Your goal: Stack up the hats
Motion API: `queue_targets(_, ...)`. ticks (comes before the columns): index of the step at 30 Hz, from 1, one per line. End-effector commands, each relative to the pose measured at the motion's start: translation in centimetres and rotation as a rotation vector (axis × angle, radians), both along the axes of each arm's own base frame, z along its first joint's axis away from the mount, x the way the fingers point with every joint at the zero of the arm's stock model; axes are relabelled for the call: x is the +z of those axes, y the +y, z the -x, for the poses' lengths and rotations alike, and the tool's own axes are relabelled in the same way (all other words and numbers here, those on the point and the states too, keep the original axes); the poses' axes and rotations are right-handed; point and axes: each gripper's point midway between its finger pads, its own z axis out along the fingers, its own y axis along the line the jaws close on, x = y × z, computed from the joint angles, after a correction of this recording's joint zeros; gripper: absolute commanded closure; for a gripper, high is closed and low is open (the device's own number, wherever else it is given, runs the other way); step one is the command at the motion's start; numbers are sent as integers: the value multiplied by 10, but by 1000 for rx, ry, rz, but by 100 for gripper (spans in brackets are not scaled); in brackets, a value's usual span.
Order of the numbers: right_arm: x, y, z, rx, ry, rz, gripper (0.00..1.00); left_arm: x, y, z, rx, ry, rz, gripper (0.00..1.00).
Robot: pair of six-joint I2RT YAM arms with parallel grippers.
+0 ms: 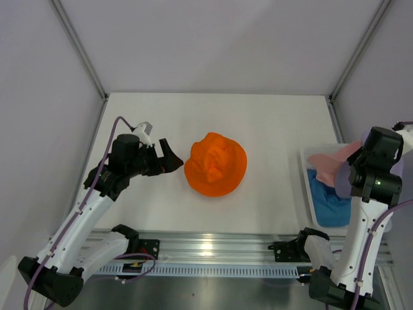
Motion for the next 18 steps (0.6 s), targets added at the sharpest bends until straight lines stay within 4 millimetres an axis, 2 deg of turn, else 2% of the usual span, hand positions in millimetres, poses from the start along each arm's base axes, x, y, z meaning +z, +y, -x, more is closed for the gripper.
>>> queue_targets(1, -39, 13, 11, 77, 161, -51, 100, 17, -3, -3, -32, -50, 12, 1)
queue_targets(4, -77, 27, 10, 166, 278, -124, 98, 16, -4, -4, -34, -50, 13, 0)
queue_targets(5, -85, 31, 7, 193, 295, -147, 90, 15, -4, -3, -37, -45, 14, 0)
queue_targets(6, -88, 44, 0, 276, 291, -180, 86, 14, -5, -4, -41, -43, 14, 1)
queue_targets(7, -88, 47, -4, 304, 291, -190, 80, 14, -5, -4, -43, -43, 15, 0)
queue_targets(8, -88, 50, -7, 333, 293, -192, 54, 15, -6, -4, -46, -45, 18, 0)
queue_targets(10, -88, 46, -10, 328, 324, -185, 27, 15, -7, -5, -48, -46, 20, 0)
queue_targets(11, -84, 44, -11, 317, 322, -175, 3, 15, -7, -5, -49, -45, 19, 1)
queue_targets(12, -79, 38, -12, 286, 315, -159, 0, 15, -8, -5, -52, -45, 20, 0)
queue_targets(14, -52, 23, -14, 207, 254, -107, 0, 17, -8, -5, -56, -47, 24, 1)
queue_targets(18, -4, 16, -22, 166, 121, -67, 0, 22, -10, -6, -64, -57, 25, 0)
